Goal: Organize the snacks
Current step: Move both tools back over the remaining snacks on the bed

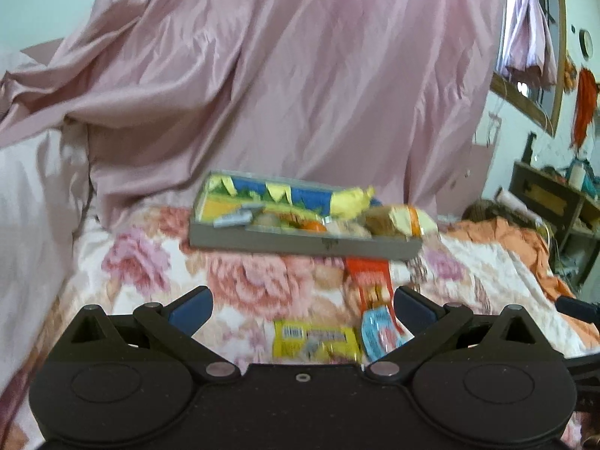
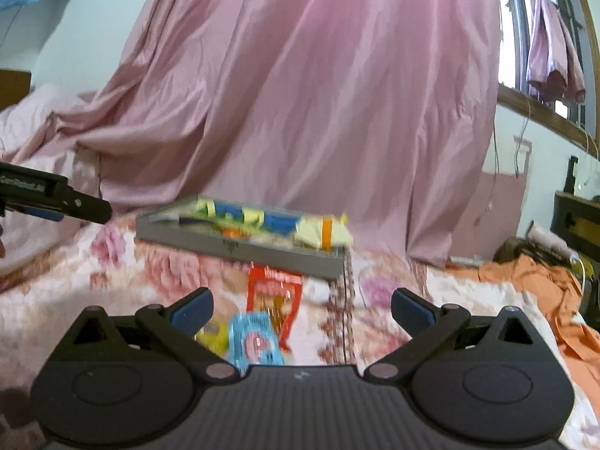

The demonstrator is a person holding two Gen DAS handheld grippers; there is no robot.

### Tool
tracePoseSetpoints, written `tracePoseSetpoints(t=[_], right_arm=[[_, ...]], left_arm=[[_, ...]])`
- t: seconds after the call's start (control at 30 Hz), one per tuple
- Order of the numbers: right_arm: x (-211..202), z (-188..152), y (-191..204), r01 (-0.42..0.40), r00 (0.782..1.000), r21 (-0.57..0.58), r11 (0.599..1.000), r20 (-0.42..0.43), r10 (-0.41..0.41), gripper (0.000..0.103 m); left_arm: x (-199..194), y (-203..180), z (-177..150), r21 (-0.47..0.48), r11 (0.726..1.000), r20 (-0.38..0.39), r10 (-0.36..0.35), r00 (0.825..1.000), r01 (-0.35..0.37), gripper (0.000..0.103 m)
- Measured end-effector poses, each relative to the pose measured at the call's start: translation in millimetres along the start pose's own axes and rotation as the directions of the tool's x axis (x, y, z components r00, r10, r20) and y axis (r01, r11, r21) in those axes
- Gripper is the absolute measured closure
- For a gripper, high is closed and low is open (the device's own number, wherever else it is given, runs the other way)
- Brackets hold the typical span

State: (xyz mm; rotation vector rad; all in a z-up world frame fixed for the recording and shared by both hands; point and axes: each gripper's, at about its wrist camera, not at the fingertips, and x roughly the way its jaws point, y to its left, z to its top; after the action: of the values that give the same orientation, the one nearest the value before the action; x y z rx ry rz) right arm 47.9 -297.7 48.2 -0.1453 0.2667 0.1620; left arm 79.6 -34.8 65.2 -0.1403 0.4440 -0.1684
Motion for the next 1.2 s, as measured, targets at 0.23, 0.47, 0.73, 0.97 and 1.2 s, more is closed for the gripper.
tracePoseSetpoints(t=[0.23, 0.47, 0.73, 0.97, 1.2], right_arm=[[7, -18, 4, -0.037, 0.983, -0.002, 0.999, -0.182, 0.036, 0.000], [18, -29, 5, -0.072, 0.957, 0.045, 0.996, -0.278, 0.081, 0.000], [30, -38, 2, -0.078, 0.930, 0.085, 0.993, -0.353, 0.103, 0.000], [36, -43, 2, -0.066, 0.924, 0.076, 0.995, -0.373, 0.090, 0.000], [45, -49, 0, -0.045, 0.913, 0.066, 0.997, -0.403, 0.068, 0.000]], left_arm=[[1, -2, -26, 0.072, 0.997, -0.107, -0.010, 0.994, 0.018, 0.001], [12, -2, -43, 0.101, 0.994, -0.187, -0.020, 0.982, 0.039, 0.001], [32, -8, -59, 0.109, 0.991, -0.262, -0.046, 0.964, 0.077, 0.001], [51, -16, -63, 0.143, 0.983, -0.304, -0.068, 0.950, 0.116, 0.001], [72, -24, -65, 0.217, 0.961, -0.348, -0.088, 0.933, 0.172, 0.001]])
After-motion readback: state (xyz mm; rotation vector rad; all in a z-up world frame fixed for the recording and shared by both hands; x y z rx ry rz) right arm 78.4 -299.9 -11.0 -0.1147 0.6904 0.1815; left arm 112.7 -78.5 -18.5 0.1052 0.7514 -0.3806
